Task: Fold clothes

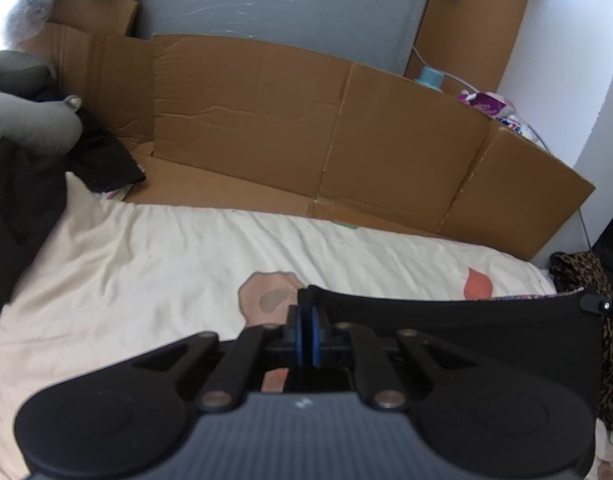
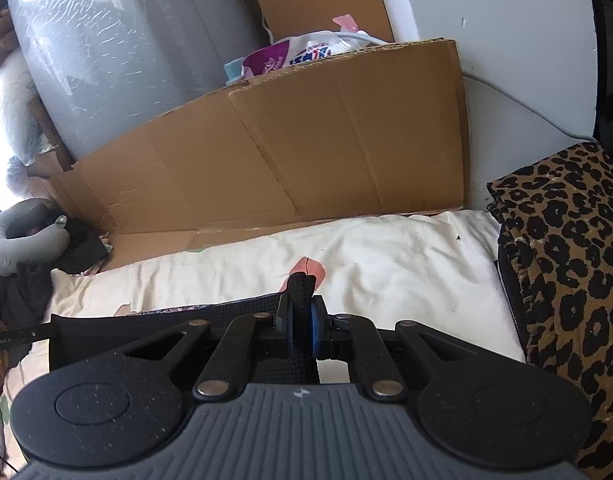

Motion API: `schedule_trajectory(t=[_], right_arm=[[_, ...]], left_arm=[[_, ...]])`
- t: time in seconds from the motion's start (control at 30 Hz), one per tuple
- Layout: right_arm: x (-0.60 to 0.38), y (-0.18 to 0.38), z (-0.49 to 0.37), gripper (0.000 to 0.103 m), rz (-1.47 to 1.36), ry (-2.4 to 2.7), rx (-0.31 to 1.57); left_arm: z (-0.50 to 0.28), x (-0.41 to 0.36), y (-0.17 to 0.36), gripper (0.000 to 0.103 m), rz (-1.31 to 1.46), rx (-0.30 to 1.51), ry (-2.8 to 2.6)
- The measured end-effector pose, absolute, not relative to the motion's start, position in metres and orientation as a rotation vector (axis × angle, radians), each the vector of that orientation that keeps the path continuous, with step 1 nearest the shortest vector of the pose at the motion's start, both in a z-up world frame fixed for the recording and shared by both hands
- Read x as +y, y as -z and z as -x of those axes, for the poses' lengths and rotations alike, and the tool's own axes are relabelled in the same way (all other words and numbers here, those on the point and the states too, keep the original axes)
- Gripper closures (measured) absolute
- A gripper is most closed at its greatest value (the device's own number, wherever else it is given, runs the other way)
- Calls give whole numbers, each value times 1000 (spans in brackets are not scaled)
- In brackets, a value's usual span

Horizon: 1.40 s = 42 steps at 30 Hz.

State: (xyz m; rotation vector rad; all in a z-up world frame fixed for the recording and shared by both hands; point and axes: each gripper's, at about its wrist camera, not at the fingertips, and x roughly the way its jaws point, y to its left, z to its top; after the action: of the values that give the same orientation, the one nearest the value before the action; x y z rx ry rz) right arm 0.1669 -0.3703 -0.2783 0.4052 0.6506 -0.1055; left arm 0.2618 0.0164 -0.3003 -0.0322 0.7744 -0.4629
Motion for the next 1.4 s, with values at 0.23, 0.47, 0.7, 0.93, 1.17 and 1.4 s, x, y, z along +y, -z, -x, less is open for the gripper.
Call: schedule_trajectory(t=[0.23,0.47,0.7,0.93,1.17,1.4], right_arm=[[-377,287,-184,96,-356,76,683],[-382,298,-202,96,-350,87,737],[-386,321,-209,96,-385,121,775],[-384,343,-220,96,-367,124,814],[-378,364,-225,95,-341,124,868],[-376,336,-215,81,-280,190,821]], left_arm=[[-278,6,304,98,-3,784,472],[-298,-5,321,98,-36,840,476],[-310,-16,356,98,-53,904,484],[-312,-28,372,97,-96,896,477],[-309,-38,370,92,-176,875,468],[-302,-25,339,70,-46,868,364]])
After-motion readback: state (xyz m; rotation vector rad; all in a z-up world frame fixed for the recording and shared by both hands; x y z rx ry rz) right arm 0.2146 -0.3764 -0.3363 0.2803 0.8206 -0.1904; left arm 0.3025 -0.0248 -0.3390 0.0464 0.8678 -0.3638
